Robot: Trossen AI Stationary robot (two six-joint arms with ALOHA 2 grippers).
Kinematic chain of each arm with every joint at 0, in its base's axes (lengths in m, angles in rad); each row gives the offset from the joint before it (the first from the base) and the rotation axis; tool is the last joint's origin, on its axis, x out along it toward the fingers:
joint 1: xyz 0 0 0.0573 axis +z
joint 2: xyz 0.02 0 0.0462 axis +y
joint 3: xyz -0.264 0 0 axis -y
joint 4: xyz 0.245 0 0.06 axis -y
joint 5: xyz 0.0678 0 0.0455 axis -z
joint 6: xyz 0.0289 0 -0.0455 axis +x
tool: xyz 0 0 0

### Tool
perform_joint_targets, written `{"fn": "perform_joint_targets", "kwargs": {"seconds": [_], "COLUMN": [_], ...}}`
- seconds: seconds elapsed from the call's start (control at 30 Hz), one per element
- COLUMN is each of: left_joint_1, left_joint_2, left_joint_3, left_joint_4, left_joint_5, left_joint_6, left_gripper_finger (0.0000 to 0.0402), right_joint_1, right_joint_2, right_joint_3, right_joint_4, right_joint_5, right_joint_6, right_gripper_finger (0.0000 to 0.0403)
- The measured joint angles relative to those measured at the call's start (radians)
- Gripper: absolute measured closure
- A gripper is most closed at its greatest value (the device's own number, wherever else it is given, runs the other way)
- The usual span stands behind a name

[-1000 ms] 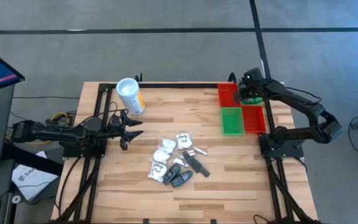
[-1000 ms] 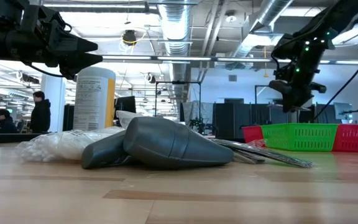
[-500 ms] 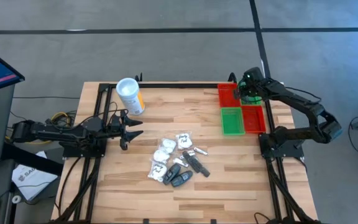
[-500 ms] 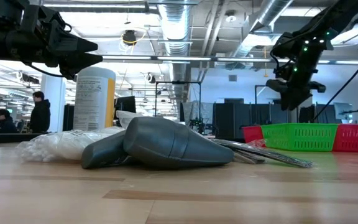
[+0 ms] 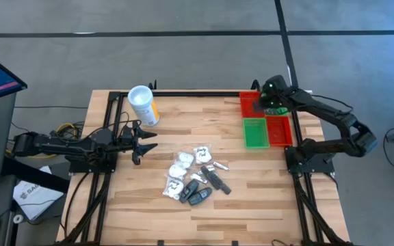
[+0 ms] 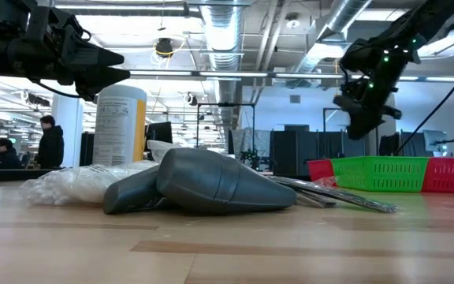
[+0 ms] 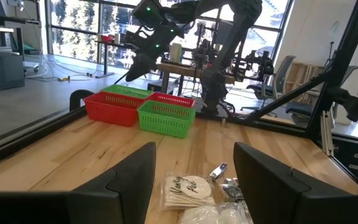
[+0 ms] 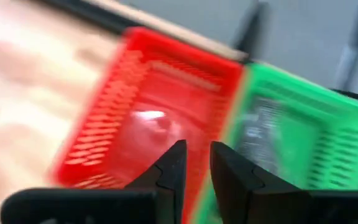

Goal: Pick & Place Travel size toiletries
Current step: Put the black comb into the top green bin

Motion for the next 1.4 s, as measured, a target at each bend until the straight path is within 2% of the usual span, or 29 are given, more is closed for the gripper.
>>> {"fn": "perform_joint_targets", "kwargs": {"seconds": [0.17,0.33,1.07,1.2,1.4], "left_joint_1": [0.0,0.0,0.0,0.0,0.0], "left_joint_2": [0.0,0.0,0.0,0.0,0.005], "left_joint_3": [0.0,0.0,0.0,0.0,0.0], "left_joint_4": [0.0,0.0,0.0,0.0,0.001], "left_joint_5": [0.0,0.0,0.0,0.0,0.0], "left_joint_6": [0.0,0.0,-0.015,-0.016,-0.018], "left_gripper_finger": [0.0192,0.0192,0.0192,0.0192,0.0192], "right_joint_1": [0.129,0.265,0.918,1.027,1.152], "right_joint_2": [0.0,0.0,0.003,0.022,0.125], "right_joint_3": [0.001,0.001,0.001,0.0,0.002], "right_joint_4": [0.037,0.056,0.107,0.163,0.282], "right_joint_5": [-0.131,-0.202,-0.199,-0.196,-0.192], "right_joint_6": [-0.019,-0.006,0.272,0.318,0.383], "right_gripper_finger": [0.0339,0.0339,0.0339,0.0339,0.0339]}}
